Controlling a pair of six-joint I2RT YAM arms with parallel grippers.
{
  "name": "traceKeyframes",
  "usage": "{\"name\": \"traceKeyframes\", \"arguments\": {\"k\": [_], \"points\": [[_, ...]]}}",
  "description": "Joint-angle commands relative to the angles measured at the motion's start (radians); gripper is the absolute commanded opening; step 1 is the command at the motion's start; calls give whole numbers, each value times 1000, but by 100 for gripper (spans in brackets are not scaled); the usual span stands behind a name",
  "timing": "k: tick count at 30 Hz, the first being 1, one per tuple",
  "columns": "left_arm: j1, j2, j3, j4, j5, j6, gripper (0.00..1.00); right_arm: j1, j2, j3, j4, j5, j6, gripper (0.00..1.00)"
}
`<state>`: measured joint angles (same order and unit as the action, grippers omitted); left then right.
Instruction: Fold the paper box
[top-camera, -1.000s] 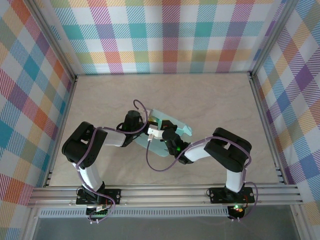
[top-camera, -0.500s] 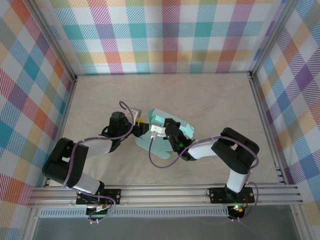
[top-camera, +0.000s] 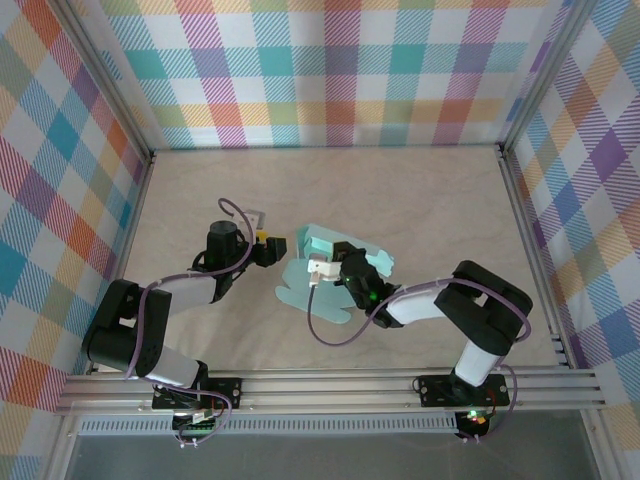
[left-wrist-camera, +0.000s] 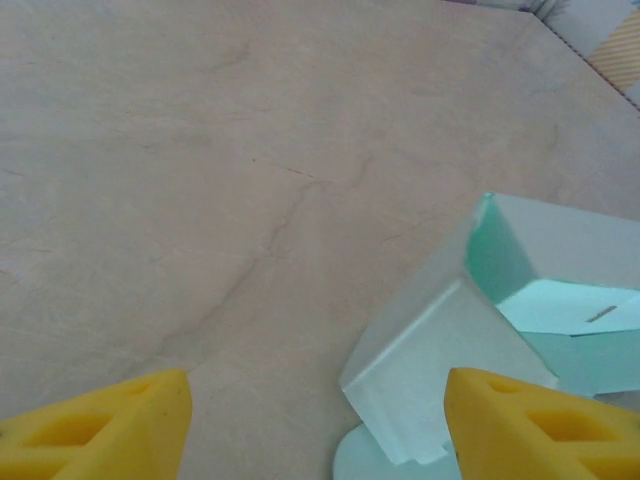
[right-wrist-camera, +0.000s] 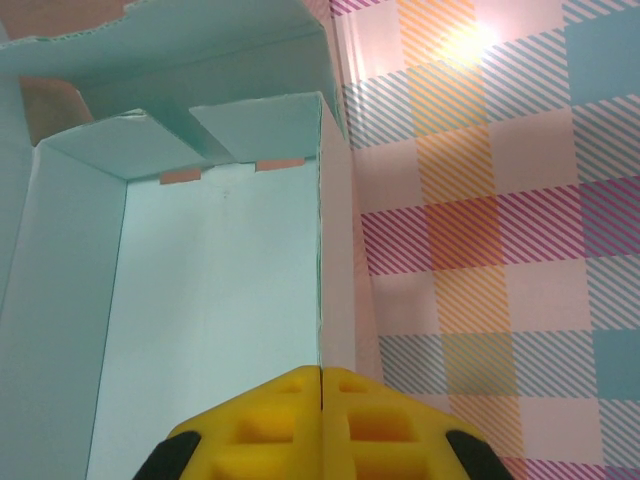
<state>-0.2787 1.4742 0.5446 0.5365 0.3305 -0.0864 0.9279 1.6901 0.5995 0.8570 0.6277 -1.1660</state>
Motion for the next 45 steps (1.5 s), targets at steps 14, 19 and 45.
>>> {"name": "traceKeyframes", "arguments": {"k": [14,19,45], "points": [[-78,203,148,-55,177,61,48,5,-140,-129,-58,2,-83,0],[-94,245,152,6,234,57,51,12,-164,-166,-31,22,-146,0],[-238,347,170,138,334,112,37,33,-151,-213,20,74,-142,0]]}}
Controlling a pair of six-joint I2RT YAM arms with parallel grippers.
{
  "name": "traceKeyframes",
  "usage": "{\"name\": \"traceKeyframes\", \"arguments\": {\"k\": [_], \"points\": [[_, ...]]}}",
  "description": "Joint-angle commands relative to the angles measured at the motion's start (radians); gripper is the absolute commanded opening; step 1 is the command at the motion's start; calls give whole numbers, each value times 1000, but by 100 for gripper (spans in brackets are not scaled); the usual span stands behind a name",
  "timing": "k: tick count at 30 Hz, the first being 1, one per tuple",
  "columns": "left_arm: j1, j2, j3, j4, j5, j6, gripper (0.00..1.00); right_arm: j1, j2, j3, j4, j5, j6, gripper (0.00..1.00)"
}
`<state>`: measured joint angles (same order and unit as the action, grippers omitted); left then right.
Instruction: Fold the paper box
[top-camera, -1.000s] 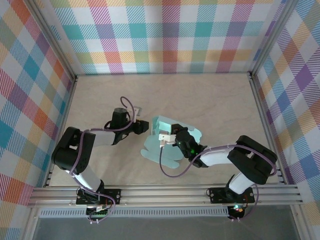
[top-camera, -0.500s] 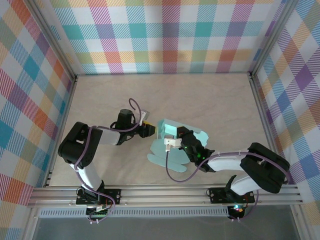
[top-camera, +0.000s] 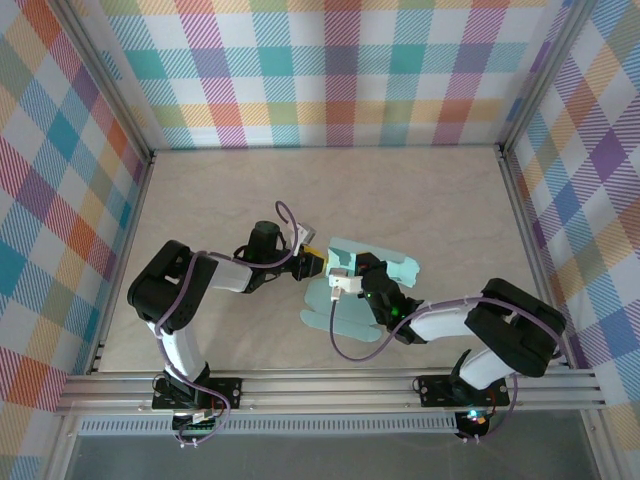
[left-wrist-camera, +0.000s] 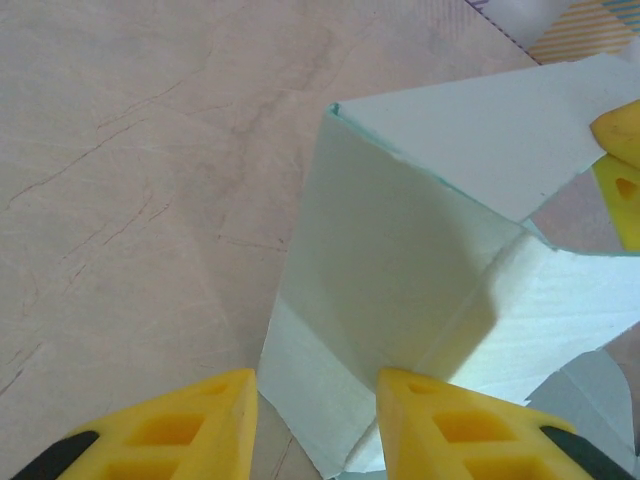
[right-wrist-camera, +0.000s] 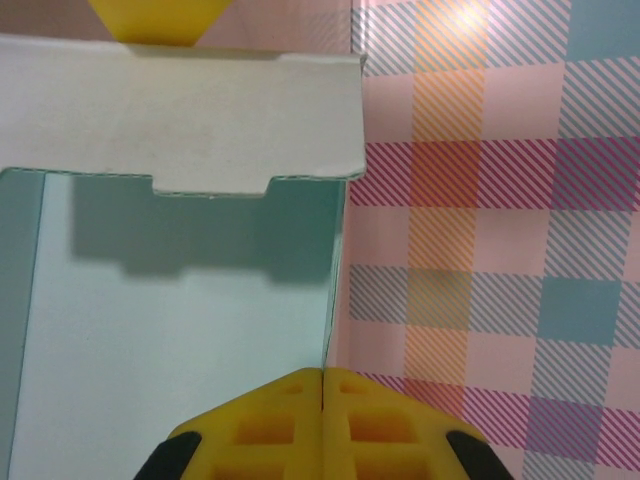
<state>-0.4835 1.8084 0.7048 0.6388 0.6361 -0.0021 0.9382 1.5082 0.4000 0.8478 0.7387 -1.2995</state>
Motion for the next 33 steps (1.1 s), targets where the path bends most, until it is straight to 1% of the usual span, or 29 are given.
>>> {"name": "traceKeyframes", "arguments": {"k": [1,4,9,16,25,29,33], "points": [[-37,13,7,35,23,31,37,24,35,-14,40,-36,-7,0],[-48,3,-8,36,2,47,44,24,31,-7,35,-36,6,0],[-53,-25,-31,47,0,57,45,28,24,-13,32,-36,-5,0],[-56,-27,-34,71,45,41,46,35,50,-16,79,0,-20,0],[-56,-57,-57,49,48,57,56,37,73,-22,93,6,-10,0],[-56,-75,-61,13,38,82,56,39,99,-24,129,14,-12,0],[-55,-121,-73,-86,-27,136,56,40,109,-22,155,24,-18,0]]}}
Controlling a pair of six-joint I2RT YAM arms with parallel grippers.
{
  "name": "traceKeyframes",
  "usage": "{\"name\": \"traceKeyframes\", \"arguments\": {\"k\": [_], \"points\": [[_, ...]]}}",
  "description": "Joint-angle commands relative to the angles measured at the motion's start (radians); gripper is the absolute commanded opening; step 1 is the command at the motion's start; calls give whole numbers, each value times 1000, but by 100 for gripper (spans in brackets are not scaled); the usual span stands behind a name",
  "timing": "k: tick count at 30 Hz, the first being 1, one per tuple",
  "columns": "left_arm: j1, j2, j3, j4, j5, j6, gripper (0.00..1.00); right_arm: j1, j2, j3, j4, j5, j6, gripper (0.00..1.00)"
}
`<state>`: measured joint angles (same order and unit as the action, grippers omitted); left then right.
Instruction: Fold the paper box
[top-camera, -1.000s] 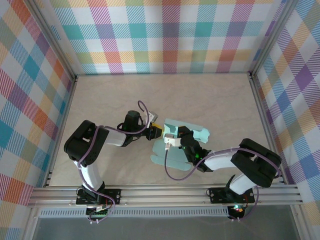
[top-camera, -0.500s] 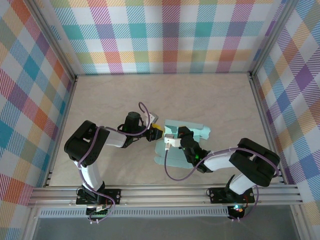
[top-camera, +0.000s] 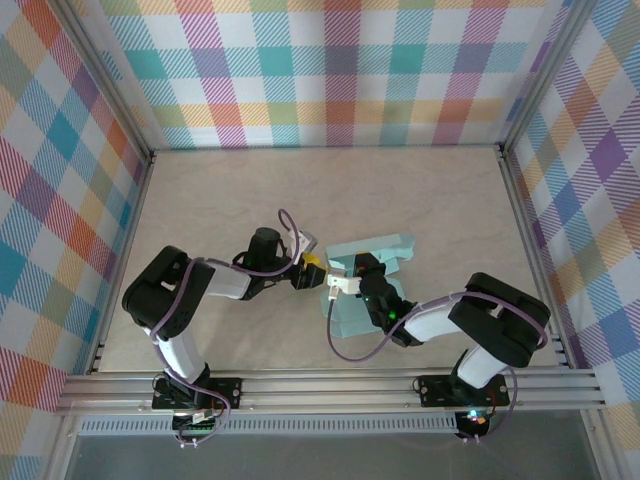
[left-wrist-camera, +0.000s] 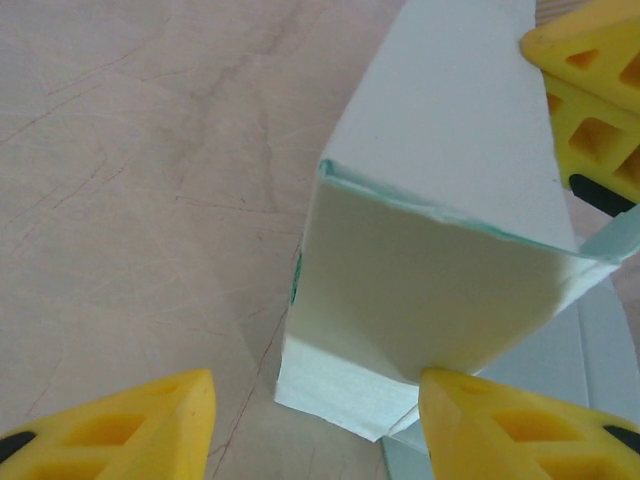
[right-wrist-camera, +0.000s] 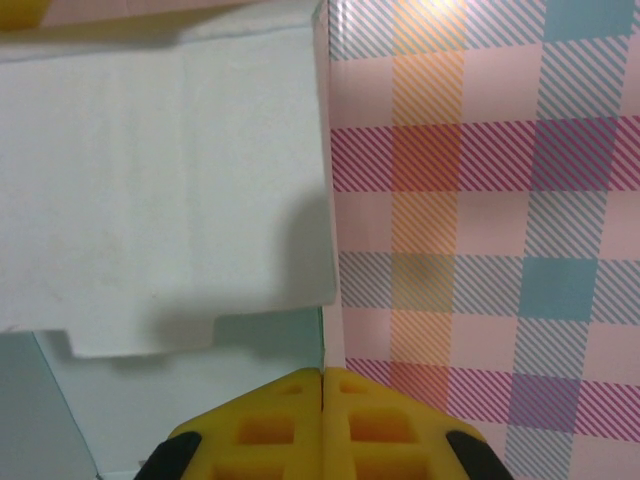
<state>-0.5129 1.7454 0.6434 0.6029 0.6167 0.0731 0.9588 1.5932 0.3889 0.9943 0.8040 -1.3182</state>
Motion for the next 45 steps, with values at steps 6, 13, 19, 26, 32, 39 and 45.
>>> {"name": "traceKeyframes", "arguments": {"k": [6,13,19,26,32,39,45], "points": [[-26,-111,-34,-82,-49,62,55,18,12,-12,6,-36,8,0],[-25,-194,-73,-130,-101,76,54,17,29,-5,33,-29,14,0],[-35,-155,-85,-53,-67,34,49,17,21,-4,26,-29,19,0],[-79,-104,-56,-16,-76,10,44,18,22,-1,14,-29,26,0],[-110,-69,-50,44,-162,-59,44,18,11,4,0,-28,41,0],[-130,-27,-28,102,-192,-116,32,20,-7,7,-42,-28,69,0],[-153,-3,-17,130,-242,-141,36,21,-7,11,-51,-26,79,0]]}}
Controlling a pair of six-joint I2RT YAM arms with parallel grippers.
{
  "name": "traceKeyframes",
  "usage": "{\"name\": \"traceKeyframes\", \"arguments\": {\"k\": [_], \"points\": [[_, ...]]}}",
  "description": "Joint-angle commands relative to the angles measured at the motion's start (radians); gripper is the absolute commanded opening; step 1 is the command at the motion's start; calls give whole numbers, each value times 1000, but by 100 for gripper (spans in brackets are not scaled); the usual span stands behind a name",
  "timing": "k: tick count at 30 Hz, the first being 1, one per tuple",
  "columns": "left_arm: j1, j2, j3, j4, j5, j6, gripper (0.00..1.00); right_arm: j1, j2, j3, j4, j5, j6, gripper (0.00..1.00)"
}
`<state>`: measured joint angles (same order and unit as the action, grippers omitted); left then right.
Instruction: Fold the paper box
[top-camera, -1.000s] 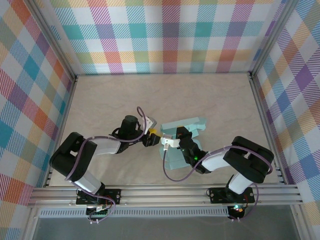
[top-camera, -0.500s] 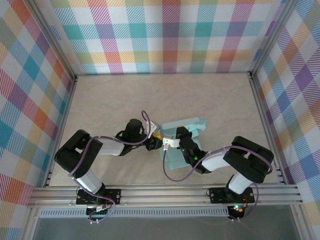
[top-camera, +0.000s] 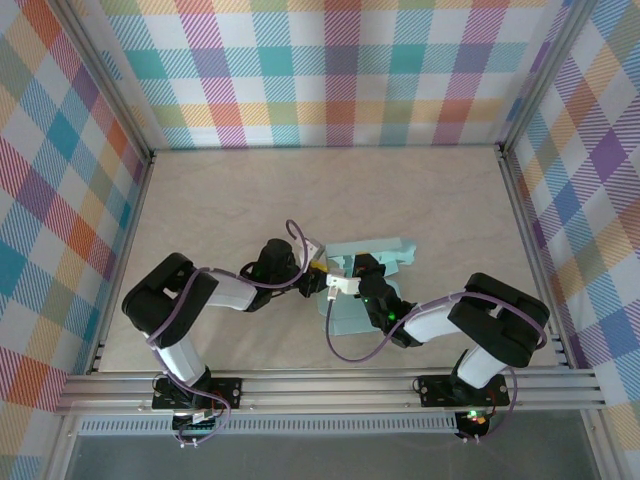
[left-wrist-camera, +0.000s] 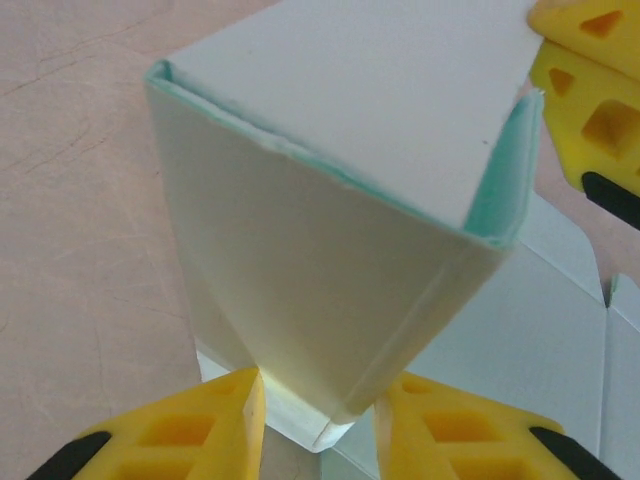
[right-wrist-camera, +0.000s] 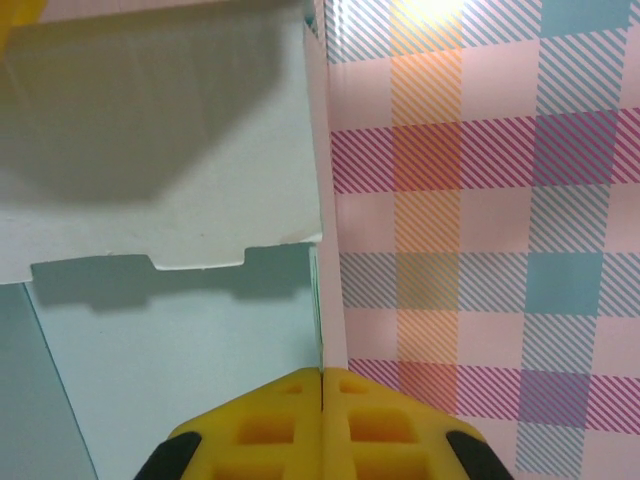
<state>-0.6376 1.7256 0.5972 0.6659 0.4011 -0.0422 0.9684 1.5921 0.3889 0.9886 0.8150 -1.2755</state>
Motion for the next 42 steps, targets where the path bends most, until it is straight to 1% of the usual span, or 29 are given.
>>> {"name": "traceKeyframes", "arguments": {"k": [1,5,8,13,18,22,27,34,39,42], "points": [[-33,20,29,73,-49,-34,36,13,-6,14,-47,-34,40,0],[-52,33,42,73,-160,-59,36,26,-15,29,-88,-16,84,0],[-57,42,47,82,-223,-82,34,37,-22,39,-118,-5,118,0],[-61,41,42,95,-283,-97,30,48,-29,46,-134,14,139,0],[-63,35,42,106,-325,-110,27,65,-49,80,-234,25,232,0],[-63,38,45,111,-344,-116,22,72,-40,96,-252,28,255,0],[-62,49,55,116,-343,-120,20,77,-25,105,-247,29,260,0],[-65,53,71,114,-337,-138,9,77,-23,112,-275,30,287,0],[-64,53,78,109,-342,-153,6,79,-19,116,-287,32,309,0],[-65,53,79,104,-353,-155,7,79,-19,121,-293,33,318,0]]}}
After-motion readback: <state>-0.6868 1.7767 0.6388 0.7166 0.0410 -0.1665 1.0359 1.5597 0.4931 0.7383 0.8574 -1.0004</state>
